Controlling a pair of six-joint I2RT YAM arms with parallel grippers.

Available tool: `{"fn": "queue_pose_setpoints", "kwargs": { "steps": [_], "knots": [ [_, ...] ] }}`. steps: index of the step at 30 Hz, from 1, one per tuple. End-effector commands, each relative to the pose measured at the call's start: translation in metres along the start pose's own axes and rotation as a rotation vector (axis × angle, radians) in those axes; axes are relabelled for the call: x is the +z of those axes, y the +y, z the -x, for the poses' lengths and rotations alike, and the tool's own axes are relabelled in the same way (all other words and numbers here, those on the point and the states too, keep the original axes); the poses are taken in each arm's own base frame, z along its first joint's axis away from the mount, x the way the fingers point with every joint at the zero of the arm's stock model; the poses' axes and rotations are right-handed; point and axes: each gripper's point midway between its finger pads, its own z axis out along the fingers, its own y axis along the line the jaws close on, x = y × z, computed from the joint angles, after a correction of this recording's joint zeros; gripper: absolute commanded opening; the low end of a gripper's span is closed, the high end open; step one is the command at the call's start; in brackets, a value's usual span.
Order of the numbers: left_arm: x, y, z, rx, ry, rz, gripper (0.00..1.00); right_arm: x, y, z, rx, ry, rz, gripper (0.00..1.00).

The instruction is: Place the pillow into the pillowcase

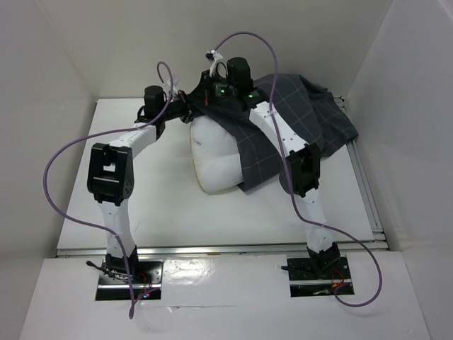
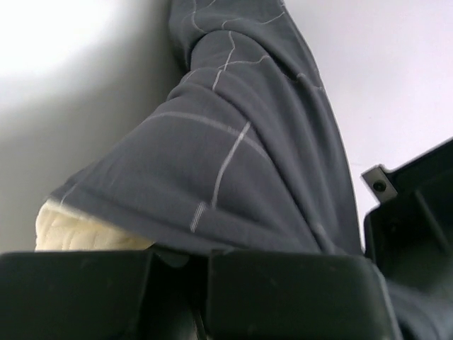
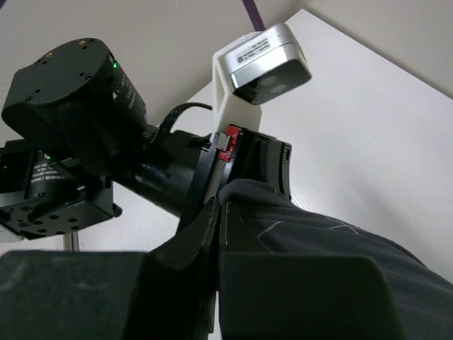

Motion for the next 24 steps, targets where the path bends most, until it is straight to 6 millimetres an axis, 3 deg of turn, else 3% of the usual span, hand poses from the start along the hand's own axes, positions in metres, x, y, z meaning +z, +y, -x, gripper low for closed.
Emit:
{"fn": "queue_pose_setpoints", "kwargs": {
  "steps": [1,5,9,12,14,18,24],
  "knots": [
    [0.022,-0.021,-0.013,-0.027,0.011,-0.102,0.0,0.016,0.137,0.027,-0.145,-0.073,0.368,0.0],
    [0.028,-0.016,-0.019,-0.066,0.018,-0.112,0.0,0.025,0.158,0.018,-0.18,-0.074,0.417,0.0],
    [0.035,0.001,-0.015,-0.096,-0.016,-0.086,0.0,0.029,0.173,0.009,-0.214,-0.067,0.471,0.0],
    [0.038,-0.001,-0.007,-0.091,-0.044,-0.091,0.0,0.03,0.185,0.0,-0.238,-0.051,0.521,0.0],
    [0.04,0.012,-0.003,-0.103,-0.057,-0.073,0.0,0.025,0.192,0.001,-0.268,-0.055,0.559,0.0],
    [0.044,0.007,0.004,-0.104,-0.067,-0.095,0.0,0.026,0.206,-0.012,-0.3,-0.04,0.614,0.0],
    [0.055,0.005,-0.005,-0.15,-0.058,-0.142,0.0,0.032,0.224,-0.018,-0.33,-0.059,0.662,0.0]
  ]
}}
